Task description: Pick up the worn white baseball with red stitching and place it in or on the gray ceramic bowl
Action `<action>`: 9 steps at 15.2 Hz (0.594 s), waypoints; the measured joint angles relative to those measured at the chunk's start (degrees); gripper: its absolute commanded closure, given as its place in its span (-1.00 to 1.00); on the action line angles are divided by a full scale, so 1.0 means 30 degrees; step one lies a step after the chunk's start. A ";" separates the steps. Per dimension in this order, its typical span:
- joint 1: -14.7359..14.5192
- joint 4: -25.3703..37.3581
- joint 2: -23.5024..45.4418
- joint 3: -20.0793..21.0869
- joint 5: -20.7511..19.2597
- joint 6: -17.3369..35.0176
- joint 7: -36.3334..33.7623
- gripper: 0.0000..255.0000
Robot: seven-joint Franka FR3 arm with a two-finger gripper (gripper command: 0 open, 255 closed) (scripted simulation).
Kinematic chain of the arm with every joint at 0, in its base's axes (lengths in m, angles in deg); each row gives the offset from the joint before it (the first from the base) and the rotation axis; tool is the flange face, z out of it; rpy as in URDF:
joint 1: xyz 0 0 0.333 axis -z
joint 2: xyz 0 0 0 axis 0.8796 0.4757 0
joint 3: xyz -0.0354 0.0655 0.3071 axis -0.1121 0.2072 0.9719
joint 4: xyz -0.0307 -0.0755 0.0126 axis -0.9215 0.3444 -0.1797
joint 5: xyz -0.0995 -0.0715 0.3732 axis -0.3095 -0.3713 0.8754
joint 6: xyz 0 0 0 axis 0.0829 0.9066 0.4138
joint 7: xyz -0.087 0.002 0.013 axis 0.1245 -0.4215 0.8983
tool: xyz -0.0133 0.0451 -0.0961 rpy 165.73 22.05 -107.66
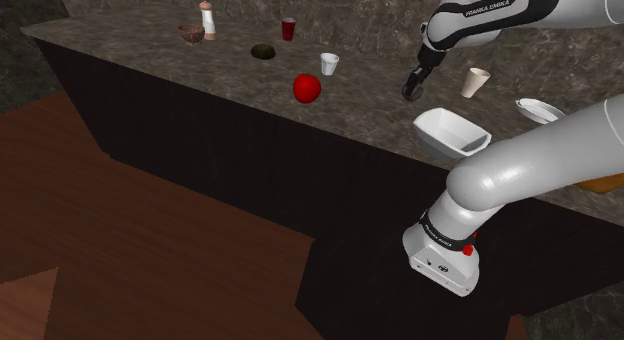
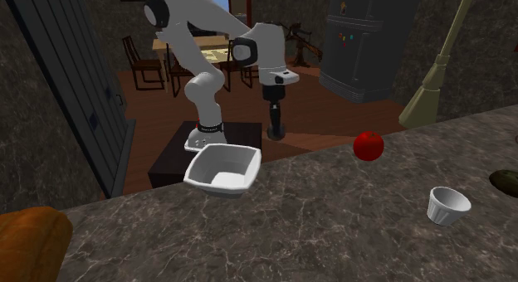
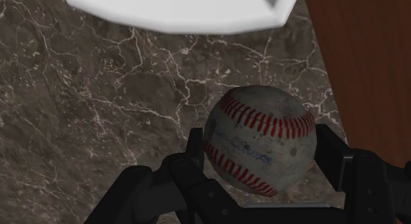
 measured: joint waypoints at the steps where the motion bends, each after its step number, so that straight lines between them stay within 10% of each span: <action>1: 0.0002 0.0123 -0.0089 0.0034 0.0020 -0.0209 0.0027 1.00; 9: 0.2038 -0.0979 -0.2834 -0.1725 -0.1456 -0.1298 0.2737 1.00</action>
